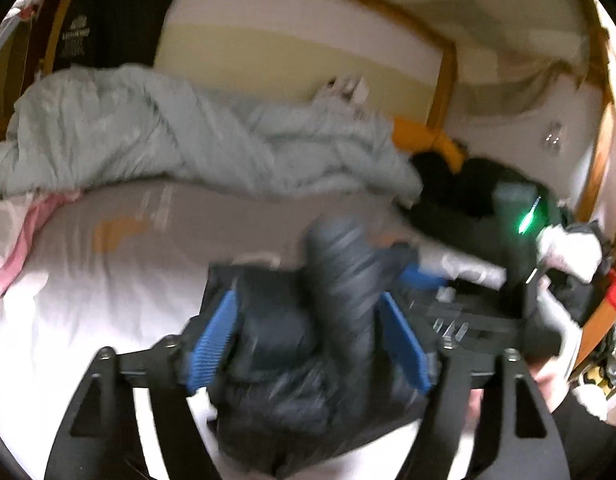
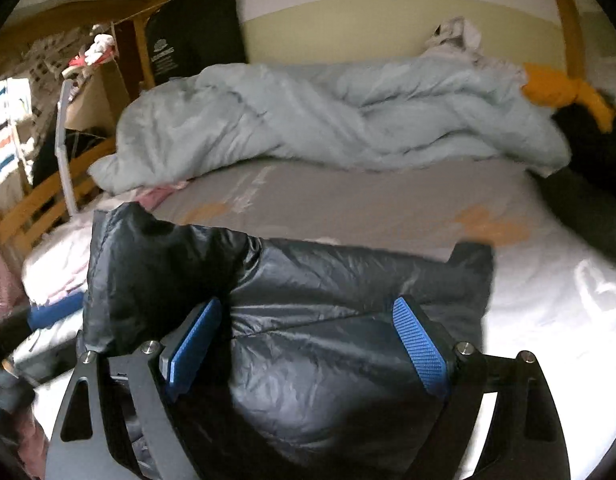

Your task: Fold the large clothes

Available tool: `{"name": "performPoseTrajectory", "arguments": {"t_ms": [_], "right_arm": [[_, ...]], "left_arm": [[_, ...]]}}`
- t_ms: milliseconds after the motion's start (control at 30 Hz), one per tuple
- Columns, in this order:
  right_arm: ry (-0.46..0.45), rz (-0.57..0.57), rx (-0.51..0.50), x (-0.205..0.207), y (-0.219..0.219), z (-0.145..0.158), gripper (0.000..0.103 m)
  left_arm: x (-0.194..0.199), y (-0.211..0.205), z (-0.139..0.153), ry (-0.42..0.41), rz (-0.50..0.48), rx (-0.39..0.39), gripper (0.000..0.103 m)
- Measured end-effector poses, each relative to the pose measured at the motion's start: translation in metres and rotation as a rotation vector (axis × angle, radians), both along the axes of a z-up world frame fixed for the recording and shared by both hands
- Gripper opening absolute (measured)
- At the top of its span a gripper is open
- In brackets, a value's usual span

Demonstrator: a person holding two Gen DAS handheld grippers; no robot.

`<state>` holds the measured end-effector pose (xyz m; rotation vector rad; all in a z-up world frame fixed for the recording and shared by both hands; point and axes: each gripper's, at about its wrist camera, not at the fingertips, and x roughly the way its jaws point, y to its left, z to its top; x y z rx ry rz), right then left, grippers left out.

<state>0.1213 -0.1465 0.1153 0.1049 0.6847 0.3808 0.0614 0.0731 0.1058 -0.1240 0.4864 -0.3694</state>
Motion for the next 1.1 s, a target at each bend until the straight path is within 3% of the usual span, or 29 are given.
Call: {"name": "performPoseTrajectory", "arguments": {"t_ms": [167,267,367,400,467,567,733,900,1033,1100], "right_arm": [[-0.010,0.045,0.005,-0.011,0.015,-0.012,0.090],[-0.019,0.036,0.011,-0.022,0.013,-0.011,0.090],[-0.052,-0.045,-0.035,-0.039,0.003,-0.008,0.090],[-0.077,-0.057,-0.080,-0.045,0.003,-0.008,0.090],[-0.102,-0.069,-0.116,-0.053,-0.001,-0.005,0.090],[-0.083,-0.121,-0.092,-0.055,-0.023,-0.001,0.090],[-0.067,-0.185,-0.095,-0.050,-0.056,-0.004,0.090],[-0.045,-0.174,-0.114,-0.048,-0.059,-0.019,0.090],[-0.018,-0.111,-0.094,-0.048,-0.057,-0.031,0.090],[0.003,-0.091,-0.096,-0.044,-0.056,-0.037,0.090]], "left_arm": [[0.015,-0.004,-0.004,0.026,-0.019,-0.027,0.077],[0.031,-0.005,-0.020,0.096,0.080,-0.006,0.077],[0.042,0.013,-0.037,0.182,0.144,-0.115,0.077],[0.044,0.016,-0.042,0.209,0.167,-0.113,0.078],[0.046,0.017,-0.050,0.238,0.232,-0.051,0.078],[0.043,0.019,-0.059,0.251,0.323,0.030,0.078],[0.046,0.022,-0.070,0.284,0.350,0.071,0.084],[0.048,0.012,-0.089,0.255,0.377,0.237,0.086],[0.049,0.019,-0.104,0.283,0.393,0.214,0.086],[0.049,0.015,-0.108,0.260,0.395,0.255,0.086]]}}
